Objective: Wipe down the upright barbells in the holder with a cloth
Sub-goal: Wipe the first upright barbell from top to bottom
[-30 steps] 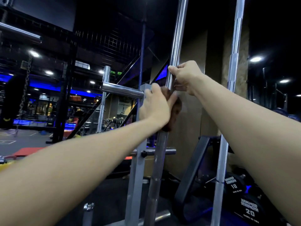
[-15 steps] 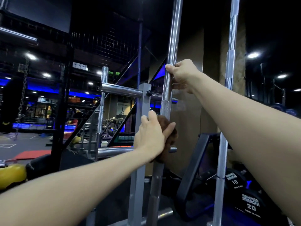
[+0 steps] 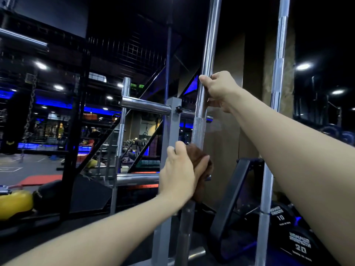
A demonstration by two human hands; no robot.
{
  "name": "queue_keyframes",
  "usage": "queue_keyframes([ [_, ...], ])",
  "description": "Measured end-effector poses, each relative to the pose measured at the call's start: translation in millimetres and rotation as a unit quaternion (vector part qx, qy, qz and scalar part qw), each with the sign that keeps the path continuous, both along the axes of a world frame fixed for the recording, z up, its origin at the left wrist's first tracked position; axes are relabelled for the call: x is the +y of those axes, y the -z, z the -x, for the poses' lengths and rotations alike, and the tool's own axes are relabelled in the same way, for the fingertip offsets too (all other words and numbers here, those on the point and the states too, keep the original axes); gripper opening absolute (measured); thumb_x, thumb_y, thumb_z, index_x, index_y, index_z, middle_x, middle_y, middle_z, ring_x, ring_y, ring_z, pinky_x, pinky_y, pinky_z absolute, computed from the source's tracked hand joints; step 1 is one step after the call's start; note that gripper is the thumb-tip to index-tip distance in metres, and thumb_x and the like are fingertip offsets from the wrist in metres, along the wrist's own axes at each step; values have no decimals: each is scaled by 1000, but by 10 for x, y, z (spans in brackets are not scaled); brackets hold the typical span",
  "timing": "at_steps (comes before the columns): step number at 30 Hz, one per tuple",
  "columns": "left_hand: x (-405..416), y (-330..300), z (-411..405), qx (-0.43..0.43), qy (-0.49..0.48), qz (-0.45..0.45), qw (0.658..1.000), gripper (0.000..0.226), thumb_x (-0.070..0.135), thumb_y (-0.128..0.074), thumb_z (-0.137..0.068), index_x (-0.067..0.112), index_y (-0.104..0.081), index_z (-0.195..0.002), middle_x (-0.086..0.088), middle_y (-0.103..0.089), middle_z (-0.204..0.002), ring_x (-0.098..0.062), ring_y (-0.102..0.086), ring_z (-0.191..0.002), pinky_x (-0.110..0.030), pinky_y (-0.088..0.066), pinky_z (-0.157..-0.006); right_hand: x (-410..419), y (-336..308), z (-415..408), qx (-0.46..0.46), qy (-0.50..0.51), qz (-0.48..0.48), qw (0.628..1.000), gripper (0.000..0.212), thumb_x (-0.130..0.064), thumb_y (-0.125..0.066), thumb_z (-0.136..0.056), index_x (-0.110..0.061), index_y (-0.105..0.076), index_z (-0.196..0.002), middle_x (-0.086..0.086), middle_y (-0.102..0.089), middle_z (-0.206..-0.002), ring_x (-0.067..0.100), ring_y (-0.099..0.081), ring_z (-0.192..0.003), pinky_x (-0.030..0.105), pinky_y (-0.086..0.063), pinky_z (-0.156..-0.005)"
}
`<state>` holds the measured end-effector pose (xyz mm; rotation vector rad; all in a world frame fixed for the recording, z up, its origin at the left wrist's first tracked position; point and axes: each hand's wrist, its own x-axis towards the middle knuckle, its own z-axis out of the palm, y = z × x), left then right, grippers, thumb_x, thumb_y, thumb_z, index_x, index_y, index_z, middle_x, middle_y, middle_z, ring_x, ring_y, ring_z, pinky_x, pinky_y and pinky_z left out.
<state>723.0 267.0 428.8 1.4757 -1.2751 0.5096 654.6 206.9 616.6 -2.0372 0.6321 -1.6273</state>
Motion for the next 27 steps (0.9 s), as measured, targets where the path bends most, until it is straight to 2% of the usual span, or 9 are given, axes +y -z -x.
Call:
queue_keyframes([
  [5, -45, -238, -27, 35, 26, -21, 999, 49, 65, -45, -85, 21, -28, -98, 1, -39, -103, -32, -54, -107, -35, -32, -71, 32, 6, -13, -2, -5, -13, 1000, 22, -29, -52, -97, -7, -51, -95, 11, -49, -83, 27, -54, -80, 56, -54, -82],
  [9, -116, -669, 10, 55, 35, 19, 998, 50, 63, -45, -87, 18, -33, -108, -7, -45, -115, -35, -53, -109, -37, -31, -74, 5, 36, -25, -40, -88, -29, 995, 18, -18, -45, -101, -7, -47, -87, 10, -52, -80, 22, -56, -69, 42, -54, -71],
  [13, -82, -377, -17, 19, 25, 30, 999, 47, 62, -44, -87, 21, -29, -102, 0, -39, -103, -35, -55, -102, -36, -32, -69, 10, 99, -79, -80, -150, -36, 985, 22, -15, -39, -102, -10, -40, -81, 6, -48, -71, 16, -49, -58, 33, -46, -64],
  [16, -7, -48, -58, 11, 19, -18, 1000, 47, 65, -44, -85, 23, -24, -97, 3, -36, -100, -31, -56, -100, -34, -32, -67, 2, 123, -127, -87, -159, -49, 982, 20, -20, -40, -102, -12, -40, -84, 3, -45, -69, 14, -43, -57, 29, -42, -61],
  [20, -19, -182, -98, 20, 29, -62, 997, 49, 67, -45, -84, 23, -28, -95, 3, -41, -104, -30, -56, -102, -35, -33, -71, -23, 132, -150, -91, -175, -45, 979, 24, -23, -40, -101, -16, -40, -79, 2, -43, -64, 13, -42, -53, 26, -38, -53],
  [23, -91, -628, -69, 59, 49, -7, 997, 48, 64, -49, -85, 20, -35, -102, -2, -48, -114, -31, -56, -106, -36, -35, -74, -83, 158, -146, -109, -187, -27, 976, 28, -28, -44, -101, -15, -43, -76, 1, -46, -62, 12, -44, -51, 25, -40, -51],
  [27, -137, -691, 11, 38, 36, 43, 998, 47, 62, -45, -87, 20, -33, -105, 0, -43, -107, -33, -56, -102, -36, -36, -70, -102, 177, -108, -105, -210, -22, 972, 33, -39, -47, -98, -13, -47, -78, 0, -49, -61, 12, -48, -52, 25, -45, -52],
])
